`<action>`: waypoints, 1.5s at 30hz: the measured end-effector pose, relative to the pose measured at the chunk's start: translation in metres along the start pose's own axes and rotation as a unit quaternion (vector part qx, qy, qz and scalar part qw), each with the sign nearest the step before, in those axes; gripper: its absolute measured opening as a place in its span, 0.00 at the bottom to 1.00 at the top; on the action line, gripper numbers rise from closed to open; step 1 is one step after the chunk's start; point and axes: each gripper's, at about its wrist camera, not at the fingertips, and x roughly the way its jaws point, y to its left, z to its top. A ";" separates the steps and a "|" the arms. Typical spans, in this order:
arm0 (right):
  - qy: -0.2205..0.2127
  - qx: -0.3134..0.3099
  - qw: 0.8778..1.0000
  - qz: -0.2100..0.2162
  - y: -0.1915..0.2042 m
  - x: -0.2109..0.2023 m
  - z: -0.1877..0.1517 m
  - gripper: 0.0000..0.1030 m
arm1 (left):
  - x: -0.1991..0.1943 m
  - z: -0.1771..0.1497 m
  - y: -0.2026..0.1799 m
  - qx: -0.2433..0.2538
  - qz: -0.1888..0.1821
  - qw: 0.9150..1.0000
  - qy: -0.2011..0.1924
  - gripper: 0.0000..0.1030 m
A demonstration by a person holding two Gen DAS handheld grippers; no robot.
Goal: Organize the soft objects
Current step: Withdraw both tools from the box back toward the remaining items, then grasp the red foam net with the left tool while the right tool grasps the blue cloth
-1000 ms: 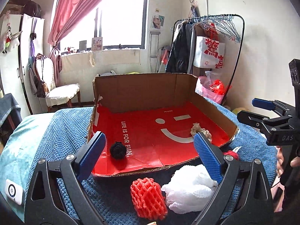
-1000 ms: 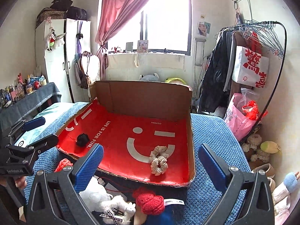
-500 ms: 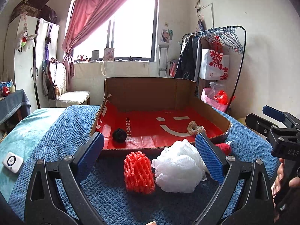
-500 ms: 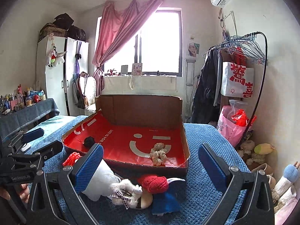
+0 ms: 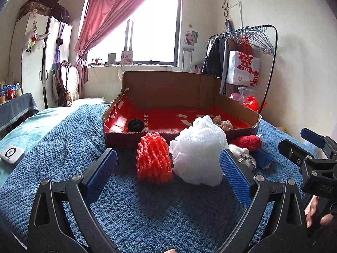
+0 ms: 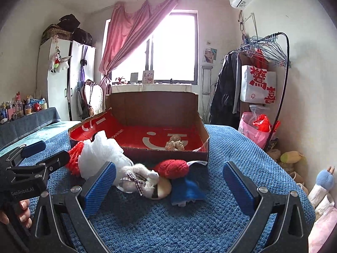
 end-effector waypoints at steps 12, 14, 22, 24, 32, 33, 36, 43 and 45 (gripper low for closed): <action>0.045 0.019 0.999 0.001 -0.004 0.013 -0.031 1.00 | 0.005 -0.030 -0.001 0.001 0.007 0.999 0.037 0.97; 0.049 0.021 0.999 0.001 -0.004 0.013 -0.032 1.00 | 0.007 -0.034 -0.001 0.001 0.007 0.999 0.045 0.96; 0.066 0.027 0.997 -0.001 -0.010 0.019 -0.031 1.00 | 0.011 -0.036 0.000 -0.002 0.014 0.998 0.062 0.97; 0.074 0.027 0.997 -0.004 -0.012 0.023 -0.028 1.00 | 0.012 -0.033 0.001 -0.002 0.018 0.998 0.062 0.96; 0.132 0.045 0.990 -0.001 -0.028 0.052 -0.017 1.00 | 0.022 -0.011 0.011 -0.002 0.016 0.997 0.081 0.96; 0.137 0.049 0.989 -0.001 -0.031 0.055 -0.015 1.00 | 0.024 -0.008 0.013 -0.002 0.017 0.996 0.083 0.96; 0.153 0.050 0.987 -0.009 -0.039 0.066 -0.009 1.00 | 0.033 0.002 0.018 0.005 0.020 0.996 0.092 0.96; 0.200 0.024 0.979 -0.016 -0.049 0.088 -0.003 1.00 | 0.064 0.012 0.034 -0.003 0.005 0.989 0.151 0.96; 0.215 0.020 0.976 -0.012 -0.052 0.095 -0.003 0.98 | 0.073 0.013 0.037 -0.002 -0.002 0.985 0.171 0.96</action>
